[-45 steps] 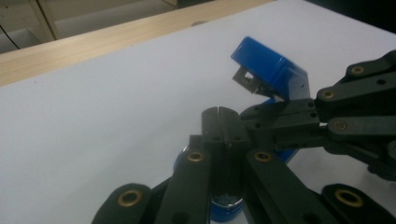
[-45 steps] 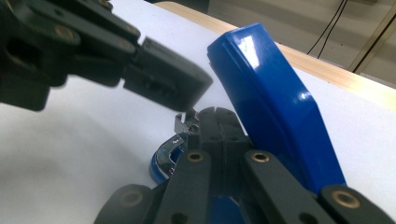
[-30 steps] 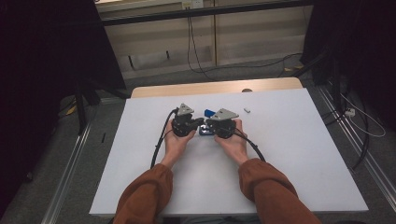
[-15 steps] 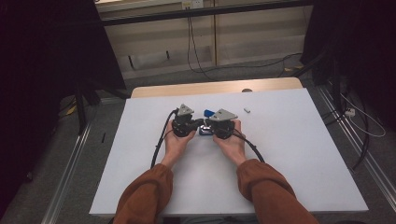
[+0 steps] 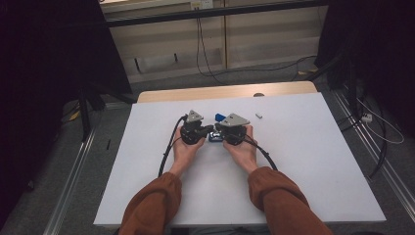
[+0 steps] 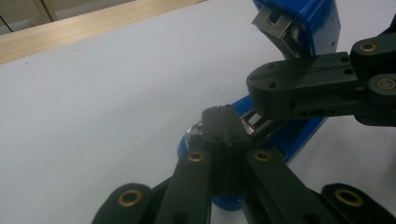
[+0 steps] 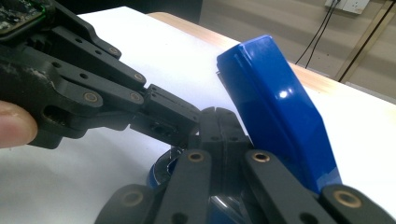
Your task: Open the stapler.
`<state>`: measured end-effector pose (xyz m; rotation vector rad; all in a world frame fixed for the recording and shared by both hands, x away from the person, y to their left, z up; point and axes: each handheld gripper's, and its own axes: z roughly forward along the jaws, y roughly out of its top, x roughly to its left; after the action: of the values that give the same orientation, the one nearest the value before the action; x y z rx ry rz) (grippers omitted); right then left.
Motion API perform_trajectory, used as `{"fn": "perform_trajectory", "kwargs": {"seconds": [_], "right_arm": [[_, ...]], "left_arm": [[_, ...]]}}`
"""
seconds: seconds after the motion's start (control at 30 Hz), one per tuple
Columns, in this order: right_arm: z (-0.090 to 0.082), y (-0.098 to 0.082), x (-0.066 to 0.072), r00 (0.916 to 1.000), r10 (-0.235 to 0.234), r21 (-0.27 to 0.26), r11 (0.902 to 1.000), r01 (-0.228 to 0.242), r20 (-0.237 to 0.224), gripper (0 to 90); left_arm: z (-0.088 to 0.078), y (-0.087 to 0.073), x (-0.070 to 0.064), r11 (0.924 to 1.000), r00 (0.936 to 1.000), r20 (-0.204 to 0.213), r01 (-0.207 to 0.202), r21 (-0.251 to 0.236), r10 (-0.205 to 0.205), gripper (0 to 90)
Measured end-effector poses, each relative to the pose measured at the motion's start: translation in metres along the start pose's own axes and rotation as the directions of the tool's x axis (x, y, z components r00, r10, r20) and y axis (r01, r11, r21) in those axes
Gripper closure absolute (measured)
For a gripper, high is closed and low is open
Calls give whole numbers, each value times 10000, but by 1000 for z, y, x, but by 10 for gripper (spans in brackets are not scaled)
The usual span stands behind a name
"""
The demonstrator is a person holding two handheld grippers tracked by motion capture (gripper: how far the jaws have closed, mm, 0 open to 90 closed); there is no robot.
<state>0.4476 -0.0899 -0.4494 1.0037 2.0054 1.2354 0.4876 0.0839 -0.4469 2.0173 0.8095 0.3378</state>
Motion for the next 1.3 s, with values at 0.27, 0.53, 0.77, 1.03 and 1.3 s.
{"fn": "perform_trajectory", "kwargs": {"seconds": [0.27,0.53,0.77,1.03,1.3], "right_arm": [[-1,0,-1,10000,-31,-4,10000,31,53,900],[-2,1,-1,9994,-68,-73,9999,70,331,900],[-4,2,-2,9991,47,-145,9999,-41,422,900],[-6,3,-4,9991,44,-101,9999,-40,412,900],[-7,4,-5,9981,208,-230,9995,-195,579,900]], "left_arm": [[0,-1,1,10000,10000,66,-24,-41,25,900],[0,-1,1,10000,10000,27,14,-85,-14,900],[0,-1,0,10000,10000,5,1,-75,-1,900],[0,-2,1,9998,9999,77,131,-134,-130,900],[0,-2,1,9999,10000,50,29,-123,-29,900]]}}
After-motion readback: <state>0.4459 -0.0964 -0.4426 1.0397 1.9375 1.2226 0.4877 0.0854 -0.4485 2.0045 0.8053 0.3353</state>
